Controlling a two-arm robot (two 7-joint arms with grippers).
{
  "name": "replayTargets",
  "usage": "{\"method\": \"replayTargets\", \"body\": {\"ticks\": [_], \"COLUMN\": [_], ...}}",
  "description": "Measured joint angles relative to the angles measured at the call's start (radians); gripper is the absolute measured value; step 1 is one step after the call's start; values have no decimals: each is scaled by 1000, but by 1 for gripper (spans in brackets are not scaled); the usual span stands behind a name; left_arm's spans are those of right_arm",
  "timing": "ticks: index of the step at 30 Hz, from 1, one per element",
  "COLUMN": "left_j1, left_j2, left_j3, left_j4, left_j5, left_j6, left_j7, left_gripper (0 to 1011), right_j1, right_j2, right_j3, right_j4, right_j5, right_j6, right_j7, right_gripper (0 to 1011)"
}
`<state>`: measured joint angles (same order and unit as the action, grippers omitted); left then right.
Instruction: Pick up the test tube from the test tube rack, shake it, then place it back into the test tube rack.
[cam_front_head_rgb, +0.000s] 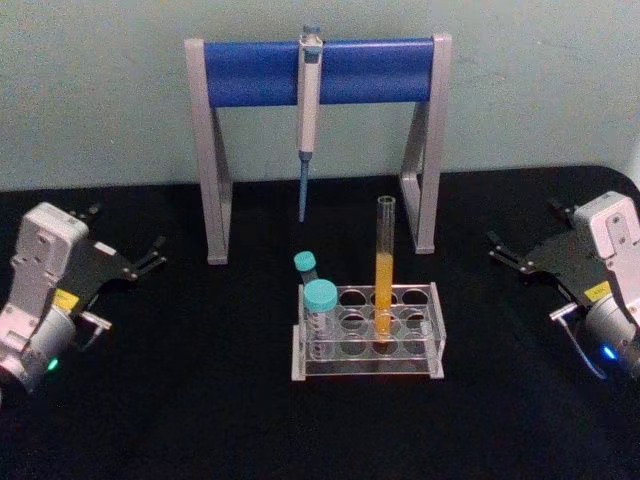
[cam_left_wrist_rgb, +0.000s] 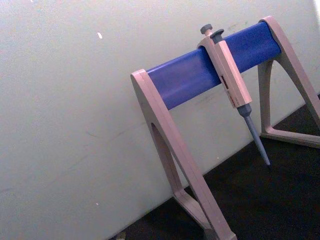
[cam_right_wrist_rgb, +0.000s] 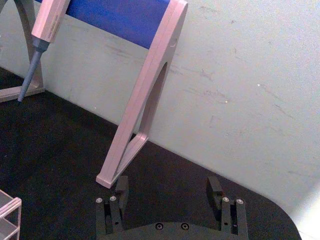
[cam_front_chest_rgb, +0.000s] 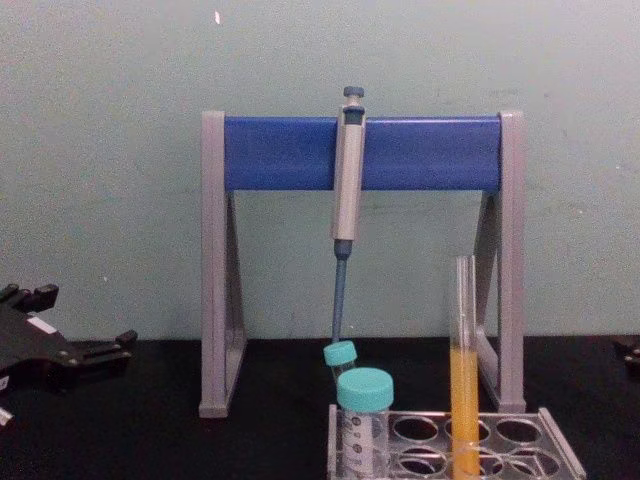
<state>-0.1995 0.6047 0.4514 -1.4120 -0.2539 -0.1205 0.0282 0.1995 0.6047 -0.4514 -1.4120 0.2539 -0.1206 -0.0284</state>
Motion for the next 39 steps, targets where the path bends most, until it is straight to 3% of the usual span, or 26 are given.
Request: {"method": "replayTargets", "body": {"ticks": [39], "left_j1": [0], "left_j2": [0], "left_j3": [0], "left_j4": [0], "left_j5": [0], "left_j6": [0], "left_j7": [0], "left_gripper": [1001], "right_j1": [0], "right_j2": [0], "right_j3": [0], "right_j4": [0], "right_j5": [0], "right_j6": [0], "right_j7": [0], "right_gripper": [1000]}}
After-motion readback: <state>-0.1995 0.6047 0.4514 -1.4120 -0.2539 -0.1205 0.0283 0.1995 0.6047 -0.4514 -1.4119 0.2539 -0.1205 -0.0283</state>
